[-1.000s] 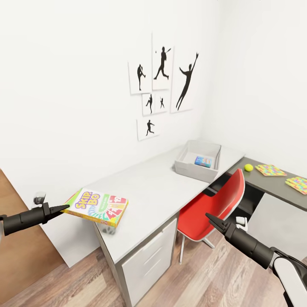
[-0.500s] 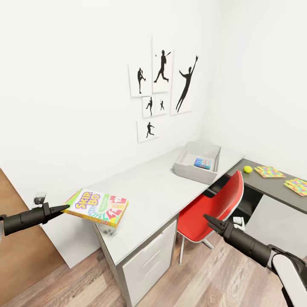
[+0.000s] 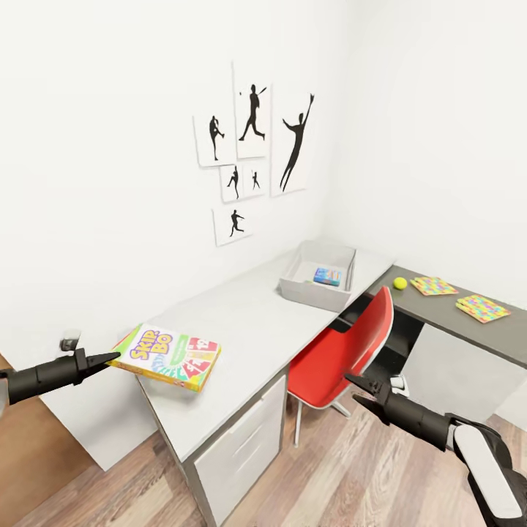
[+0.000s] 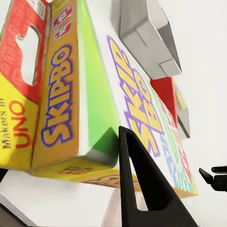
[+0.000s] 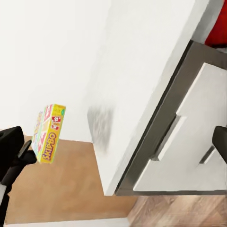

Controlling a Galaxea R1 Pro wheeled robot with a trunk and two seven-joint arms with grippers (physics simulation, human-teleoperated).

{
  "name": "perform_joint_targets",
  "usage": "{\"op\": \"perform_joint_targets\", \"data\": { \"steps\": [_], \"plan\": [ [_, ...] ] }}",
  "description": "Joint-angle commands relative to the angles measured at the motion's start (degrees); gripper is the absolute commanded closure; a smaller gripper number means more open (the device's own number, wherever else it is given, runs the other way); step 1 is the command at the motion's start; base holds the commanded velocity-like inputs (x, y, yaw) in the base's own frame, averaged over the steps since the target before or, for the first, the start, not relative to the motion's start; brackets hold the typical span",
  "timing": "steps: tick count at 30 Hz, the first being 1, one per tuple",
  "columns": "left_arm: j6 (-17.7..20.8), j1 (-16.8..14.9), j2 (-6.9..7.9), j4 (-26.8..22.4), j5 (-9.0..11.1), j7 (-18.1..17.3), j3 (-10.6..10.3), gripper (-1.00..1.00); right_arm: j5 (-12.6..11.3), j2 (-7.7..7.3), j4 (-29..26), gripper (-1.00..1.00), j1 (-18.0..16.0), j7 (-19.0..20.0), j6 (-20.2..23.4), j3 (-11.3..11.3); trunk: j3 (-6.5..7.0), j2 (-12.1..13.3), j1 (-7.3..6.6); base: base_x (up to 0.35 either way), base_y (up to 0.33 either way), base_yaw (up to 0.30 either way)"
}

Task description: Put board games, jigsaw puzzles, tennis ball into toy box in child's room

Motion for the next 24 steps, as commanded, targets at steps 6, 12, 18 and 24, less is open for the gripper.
{"op": "perform_joint_targets", "data": {
  "steps": [6,12,18,24],
  "plan": [
    [0.6,0.0,0.12,0.0,0.2,-0.2,0.1,1.00,0.4,-0.02,1.3,-1.00,0.6,0.8,0.2,0.2,0.57,2.4,-1.32,0.000,0.000,-0.186],
    [0.6,0.0,0.52,0.0,0.2,-0.2,0.3,1.00,0.6,0.43,-0.7,-1.00,6.2,0.9,-1.4,0.4,1.21,4.8,-2.64,0.000,0.000,-0.185],
    [0.6,0.0,0.70,0.0,0.2,-0.2,0.4,1.00,4.4,0.17,-1.4,-1.00,13.1,3.3,-13.9,0.7,1.90,7.2,-3.96,0.000,0.000,-0.159],
    [0.6,0.0,0.74,0.0,0.2,-0.2,0.3,1.00,9.9,0.55,-1.0,-1.00,16.3,10.9,-21.5,0.6,2.91,9.6,-5.27,0.000,0.000,-0.025]
  ]
}}
